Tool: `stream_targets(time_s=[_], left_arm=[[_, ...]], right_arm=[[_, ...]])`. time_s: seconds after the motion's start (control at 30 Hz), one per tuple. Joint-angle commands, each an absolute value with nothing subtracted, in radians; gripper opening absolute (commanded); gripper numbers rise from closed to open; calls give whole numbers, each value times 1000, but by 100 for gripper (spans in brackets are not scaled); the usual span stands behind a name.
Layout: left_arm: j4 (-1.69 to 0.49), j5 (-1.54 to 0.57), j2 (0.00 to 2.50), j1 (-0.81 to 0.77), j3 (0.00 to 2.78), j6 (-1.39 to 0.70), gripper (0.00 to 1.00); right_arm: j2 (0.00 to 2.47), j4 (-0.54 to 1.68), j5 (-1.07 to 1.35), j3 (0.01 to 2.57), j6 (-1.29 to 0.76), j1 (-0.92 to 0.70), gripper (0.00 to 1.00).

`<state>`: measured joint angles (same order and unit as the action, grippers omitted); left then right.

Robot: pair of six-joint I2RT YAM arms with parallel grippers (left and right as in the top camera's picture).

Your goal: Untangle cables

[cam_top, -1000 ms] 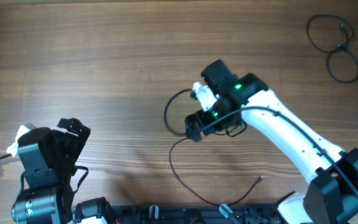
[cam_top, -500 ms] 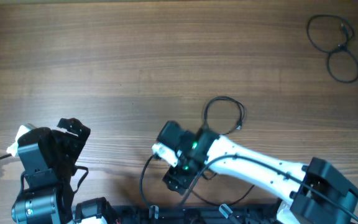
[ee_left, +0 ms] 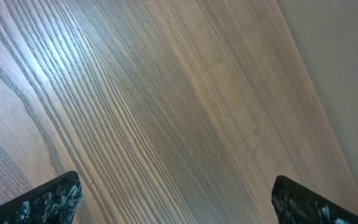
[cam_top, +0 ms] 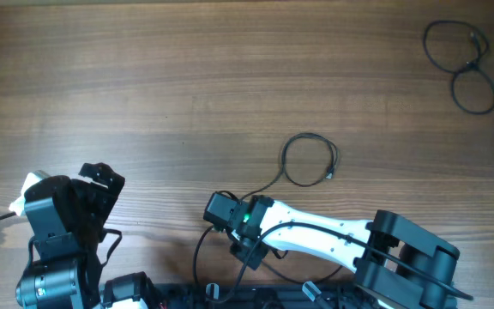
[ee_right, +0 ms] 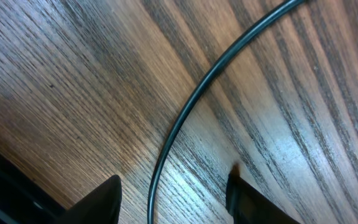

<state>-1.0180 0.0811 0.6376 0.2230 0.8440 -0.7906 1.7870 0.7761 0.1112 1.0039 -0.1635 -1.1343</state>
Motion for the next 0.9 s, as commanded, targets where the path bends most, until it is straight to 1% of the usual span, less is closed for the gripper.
stream_targets(time_s=[0.0,0.03,0.07,0.23,0.33,0.47,0.53,0.67,0.77,0.87], left_arm=[[-1015,80,635,229,846,-793,100],[-1015,80,635,229,846,-793,100],[-1015,80,635,229,846,-793,100],[-1015,80,635,229,846,-793,100],[-1015,80,635,229,846,-793,100],[-1015,80,635,229,846,-793,100],[-1015,80,635,229,846,-793,100],[-1015,80,635,229,846,-793,100],[-1015,80,635,229,846,-793,100],[-1015,80,635,229,846,-793,100]], right_arm=[[1826,775,104,997,-187,-1135,40],[1826,775,56,997,-240,-1129,7],[1826,779,14,997,-285,-1122,4],[1825,771,-64,1016,-296,-1045,4],[1792,809,-161,1121,-285,-958,4],[1709,796,-291,1269,-130,-865,4],[1674,741,-322,1319,-81,-831,4],[1582,550,-315,1345,-79,-779,4],[1514,448,-319,1345,-70,-739,4],[1465,360,-357,1345,3,-645,4]])
